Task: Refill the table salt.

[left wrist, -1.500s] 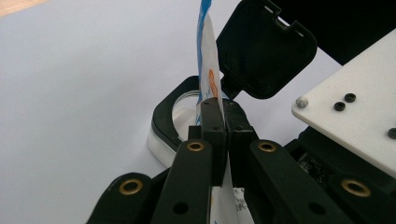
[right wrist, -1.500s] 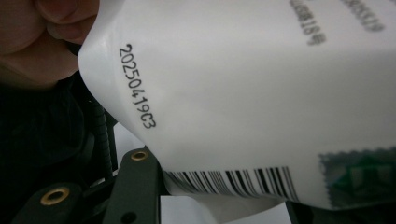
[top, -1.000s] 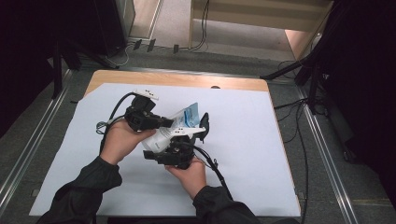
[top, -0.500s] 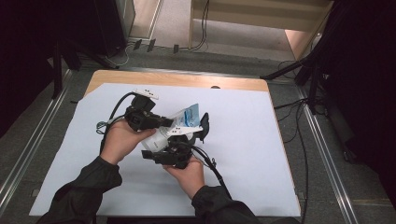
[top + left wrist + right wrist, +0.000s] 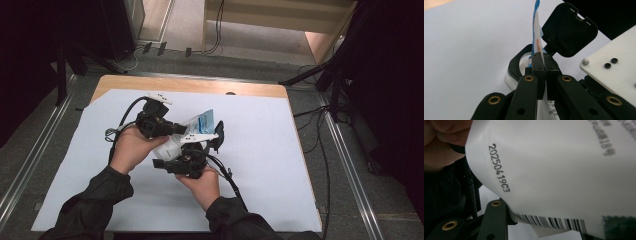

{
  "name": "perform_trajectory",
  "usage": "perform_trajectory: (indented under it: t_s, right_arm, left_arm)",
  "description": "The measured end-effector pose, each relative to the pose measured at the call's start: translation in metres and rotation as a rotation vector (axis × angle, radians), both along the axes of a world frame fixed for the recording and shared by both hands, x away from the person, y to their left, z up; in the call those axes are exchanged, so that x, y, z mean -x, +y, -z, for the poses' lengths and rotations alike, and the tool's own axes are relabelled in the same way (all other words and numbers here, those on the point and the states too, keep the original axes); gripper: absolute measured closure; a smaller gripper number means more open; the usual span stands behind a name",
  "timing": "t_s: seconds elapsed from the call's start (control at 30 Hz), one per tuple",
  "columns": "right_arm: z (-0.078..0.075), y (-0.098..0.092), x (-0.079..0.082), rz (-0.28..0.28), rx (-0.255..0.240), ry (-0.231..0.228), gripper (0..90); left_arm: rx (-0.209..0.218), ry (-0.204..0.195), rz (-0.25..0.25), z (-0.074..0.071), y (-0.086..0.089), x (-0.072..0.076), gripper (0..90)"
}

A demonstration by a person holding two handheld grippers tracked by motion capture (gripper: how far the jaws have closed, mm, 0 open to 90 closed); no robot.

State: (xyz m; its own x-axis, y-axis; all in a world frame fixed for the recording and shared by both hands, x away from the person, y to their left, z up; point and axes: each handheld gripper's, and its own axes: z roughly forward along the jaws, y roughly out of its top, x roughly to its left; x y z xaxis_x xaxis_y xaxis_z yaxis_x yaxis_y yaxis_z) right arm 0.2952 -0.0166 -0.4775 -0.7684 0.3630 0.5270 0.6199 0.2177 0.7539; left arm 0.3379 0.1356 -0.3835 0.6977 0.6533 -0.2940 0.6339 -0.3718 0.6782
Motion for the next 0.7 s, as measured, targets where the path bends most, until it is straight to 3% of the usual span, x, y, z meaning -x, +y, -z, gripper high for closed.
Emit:
perform_trajectory:
  t_s: [0.33, 0.7]
  right_arm:
    - [0.0007, -0.0021, -0.0009, 0.003, -0.015, 0.010, 58.0]
    - [-0.0007, -0.0012, 0.0011, 0.007, -0.033, 0.021, 58.6]
  left_arm:
    - [-0.030, -0.007, 0.000, -0.0029, -0.0063, 0.0002, 90.0]
    - [-0.029, -0.014, 0.005, -0.0037, -0.0062, 0.0019, 90.0]
